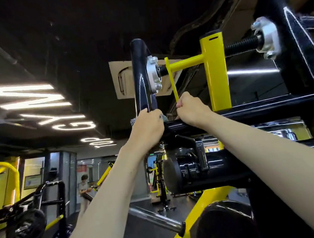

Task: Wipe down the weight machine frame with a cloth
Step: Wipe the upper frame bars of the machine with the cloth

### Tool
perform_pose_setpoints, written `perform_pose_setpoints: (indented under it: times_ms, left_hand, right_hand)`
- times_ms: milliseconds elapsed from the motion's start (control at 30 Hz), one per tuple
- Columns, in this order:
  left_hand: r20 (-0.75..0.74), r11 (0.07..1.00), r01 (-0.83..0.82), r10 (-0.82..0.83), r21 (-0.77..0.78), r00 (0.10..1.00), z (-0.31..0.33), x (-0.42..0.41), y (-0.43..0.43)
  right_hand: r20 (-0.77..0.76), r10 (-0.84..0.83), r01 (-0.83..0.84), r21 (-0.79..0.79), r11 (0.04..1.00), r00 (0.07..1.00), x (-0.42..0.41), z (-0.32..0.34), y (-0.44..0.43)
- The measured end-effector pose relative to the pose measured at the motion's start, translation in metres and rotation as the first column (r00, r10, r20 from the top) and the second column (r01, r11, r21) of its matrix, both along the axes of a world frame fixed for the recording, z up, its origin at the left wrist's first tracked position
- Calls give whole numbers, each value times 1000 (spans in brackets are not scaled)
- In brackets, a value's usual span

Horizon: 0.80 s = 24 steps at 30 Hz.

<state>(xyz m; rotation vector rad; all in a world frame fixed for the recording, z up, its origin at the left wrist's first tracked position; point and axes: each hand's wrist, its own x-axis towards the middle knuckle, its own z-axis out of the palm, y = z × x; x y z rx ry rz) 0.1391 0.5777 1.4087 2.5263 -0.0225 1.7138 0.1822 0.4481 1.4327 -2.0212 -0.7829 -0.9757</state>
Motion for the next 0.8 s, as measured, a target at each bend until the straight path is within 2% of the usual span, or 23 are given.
perform_pose_setpoints:
  times_ms: [100,200,233,300,367,433,467,500,567,633,733,800]
  left_hand:
    - [57,951,271,-265,-150,962,-8,-4,11]
    - [89,782,533,-536,-323,840,-23,-19,10]
    - [47,736,578,-603,-353,796,-30,-21,6]
    - [-8,704,620,-663,-348,748,-47,-22,-8]
    - [58,644,664,-700,-381,712,-58,-27,-19]
    - [91,541,721,-770,-433,632,-65,-40,-26]
    - [83,530,737,-786,-420,612,-66,-49,-27]
    - [51,559,736,-783,-382,620,-66,-56,-28]
    - [-28,656,688,-730,-311,683,-60,-57,-26]
    - [-46,740,602,-642,-300,766,-55,-50,-20]
    - [-24,715,591,-644,-375,764,-62,-52,-21]
    - [-23,697,642,-683,-321,730,-69,-63,-26]
  right_hand:
    - [17,-2,2,6,1000,1000,5,2,1]
    - [39,-11,10,17,1000,999,7,2,1]
    - [43,-10,9,20,1000,999,7,2,1]
    - [45,5,-6,20,1000,999,6,3,2]
    - [40,42,-43,20,999,998,3,2,1]
    - [10,84,-84,-23,996,996,-1,0,1]
    - [-7,100,-100,-58,993,995,-4,0,2]
    - [-25,117,-119,-70,990,993,-7,-1,1]
    - [-41,178,-178,-8,984,983,-14,-2,-4]
    - [-47,225,-221,77,972,973,-25,-7,-10]
    - [-52,186,-183,53,982,981,-39,-15,-26]
    - [-75,100,-105,-54,993,992,-44,-21,-34]
